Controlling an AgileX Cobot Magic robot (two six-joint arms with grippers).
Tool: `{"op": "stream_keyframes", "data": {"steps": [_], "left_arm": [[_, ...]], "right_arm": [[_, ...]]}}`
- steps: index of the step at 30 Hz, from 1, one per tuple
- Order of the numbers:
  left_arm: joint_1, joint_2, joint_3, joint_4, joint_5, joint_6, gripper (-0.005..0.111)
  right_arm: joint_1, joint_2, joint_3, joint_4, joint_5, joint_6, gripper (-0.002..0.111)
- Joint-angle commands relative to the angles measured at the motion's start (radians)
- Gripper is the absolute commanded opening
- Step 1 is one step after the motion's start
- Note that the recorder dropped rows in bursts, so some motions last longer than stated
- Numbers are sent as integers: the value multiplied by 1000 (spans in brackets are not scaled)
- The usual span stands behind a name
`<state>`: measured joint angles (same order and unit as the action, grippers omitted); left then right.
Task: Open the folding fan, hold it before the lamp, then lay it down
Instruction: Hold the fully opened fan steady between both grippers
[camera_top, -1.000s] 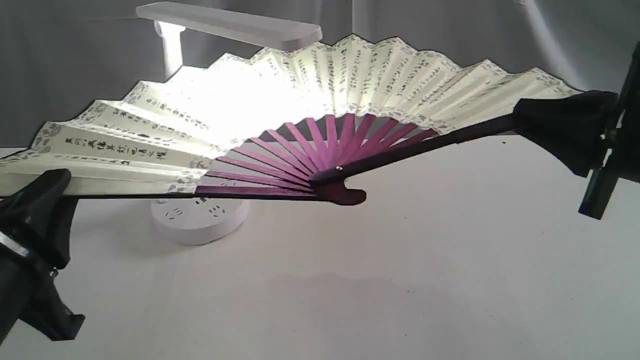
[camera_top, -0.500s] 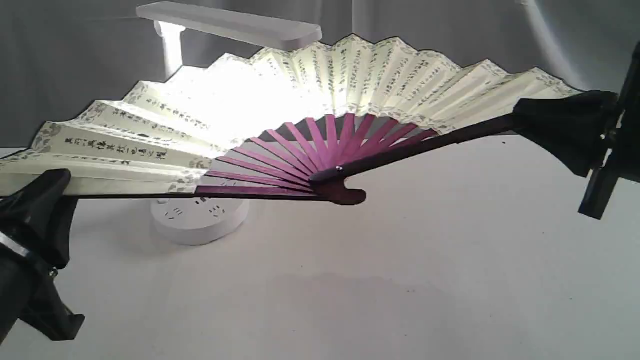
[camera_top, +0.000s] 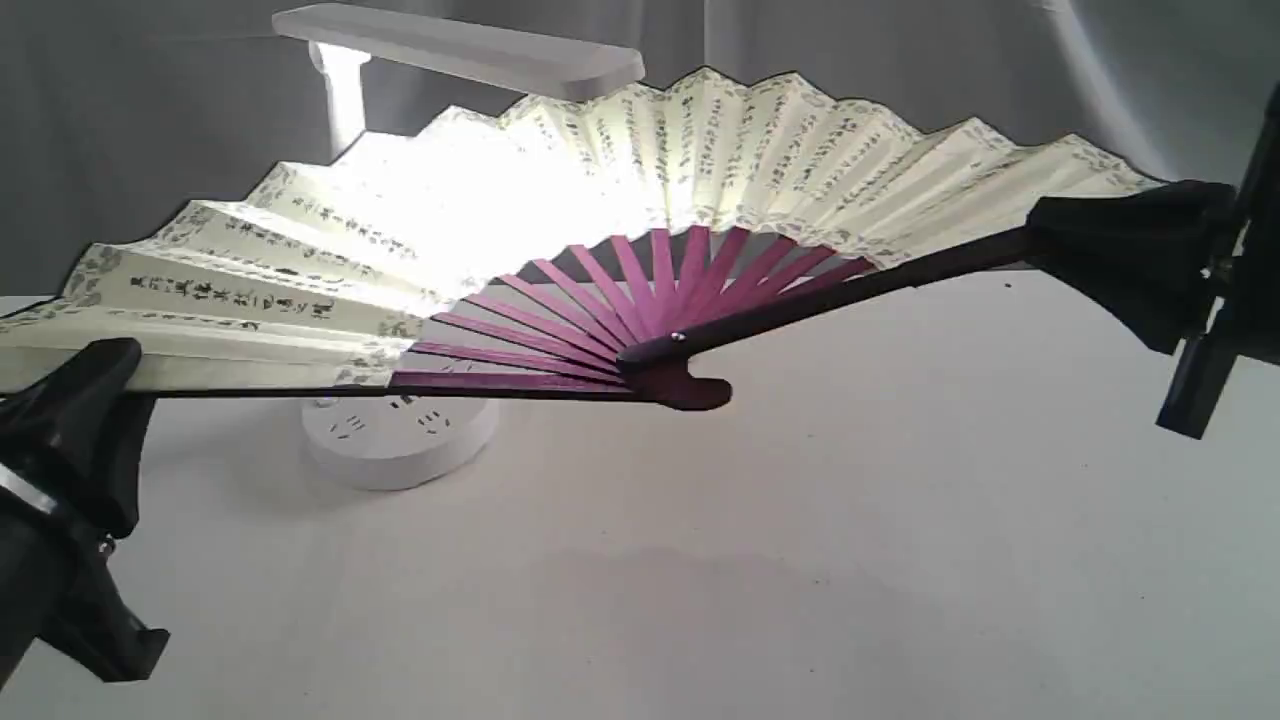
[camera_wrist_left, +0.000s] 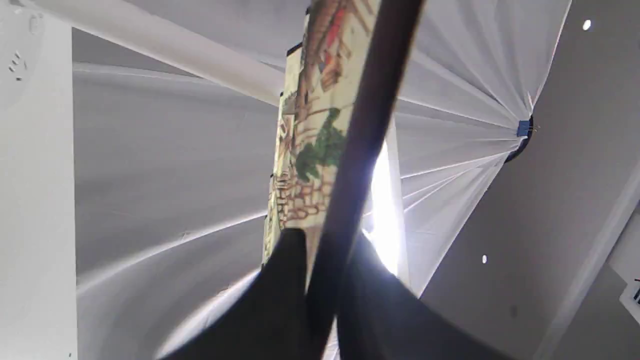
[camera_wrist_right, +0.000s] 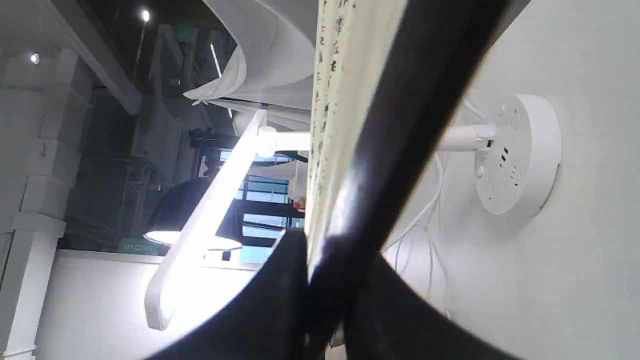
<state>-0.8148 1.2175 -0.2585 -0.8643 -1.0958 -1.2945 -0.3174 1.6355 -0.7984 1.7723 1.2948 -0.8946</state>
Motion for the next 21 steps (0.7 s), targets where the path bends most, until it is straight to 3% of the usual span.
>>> {"op": "stream_keyframes", "data": {"steps": [1,21], "left_arm": [[8,-25,-1,-98,-125,-58,0],[8,-24,-1,-77,-125,-58,0]], "right_arm": [[-9,-4,-7,-28,-78,-61,0],[-9,-4,-7,-28,-78,-58,0]]}}
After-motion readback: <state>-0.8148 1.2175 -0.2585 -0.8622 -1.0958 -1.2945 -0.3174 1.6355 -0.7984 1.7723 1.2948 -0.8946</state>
